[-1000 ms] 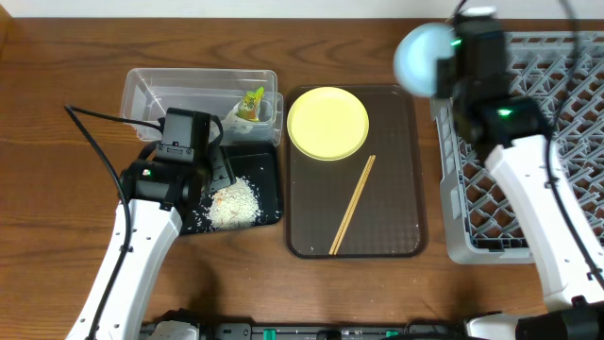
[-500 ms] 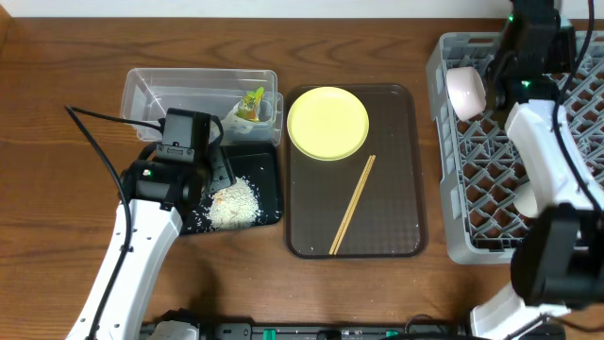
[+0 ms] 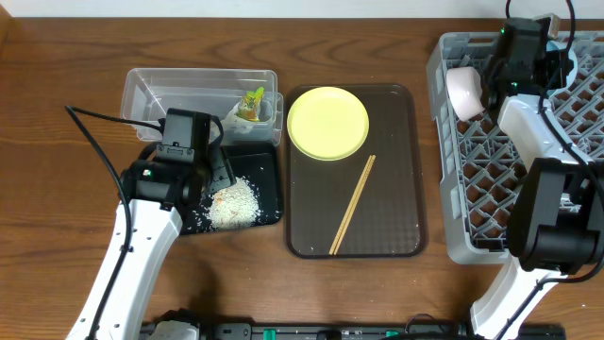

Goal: Sort waste into correct bins and load items into the dishwasher rack
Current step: 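Carry the blue bowl into the dish rack and lower it, then release the blue bowl and lift the right gripper, then reach the right gripper to the brown tray and grasp the chopsticks, then carry the chopsticks to the dish rack and release them upright, then reach the right gripper to the yellow plate and grasp its edge, then carry the yellow plate to the dish rack and stand it upright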

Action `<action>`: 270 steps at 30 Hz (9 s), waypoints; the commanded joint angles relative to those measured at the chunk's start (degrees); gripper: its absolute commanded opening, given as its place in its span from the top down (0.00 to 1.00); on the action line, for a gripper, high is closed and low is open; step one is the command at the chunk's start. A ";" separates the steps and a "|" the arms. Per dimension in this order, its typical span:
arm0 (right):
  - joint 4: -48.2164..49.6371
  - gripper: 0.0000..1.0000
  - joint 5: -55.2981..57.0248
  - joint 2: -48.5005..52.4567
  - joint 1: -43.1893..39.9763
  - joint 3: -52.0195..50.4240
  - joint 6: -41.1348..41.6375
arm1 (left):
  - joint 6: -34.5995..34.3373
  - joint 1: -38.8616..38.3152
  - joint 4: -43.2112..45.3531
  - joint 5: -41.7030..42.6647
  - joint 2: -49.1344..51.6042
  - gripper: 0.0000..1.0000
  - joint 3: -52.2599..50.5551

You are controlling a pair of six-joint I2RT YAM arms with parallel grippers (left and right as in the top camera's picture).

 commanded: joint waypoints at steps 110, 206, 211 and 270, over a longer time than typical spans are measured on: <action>-32.39 0.99 -49.44 -20.41 37.62 -31.63 61.61 | -0.50 0.26 -0.42 -1.09 0.37 0.30 -0.37; -51.80 0.99 -51.60 -31.71 3.85 -14.58 25.33 | -0.52 0.26 -0.66 -1.09 0.39 0.30 -0.37; -50.49 0.70 -53.42 -28.35 4.02 -14.56 25.35 | -0.52 0.26 -0.66 -1.09 0.39 0.30 -0.37; -38.25 0.99 -29.70 -35.23 15.43 -11.50 30.60 | -0.52 0.26 -1.03 -1.09 0.39 0.30 -0.37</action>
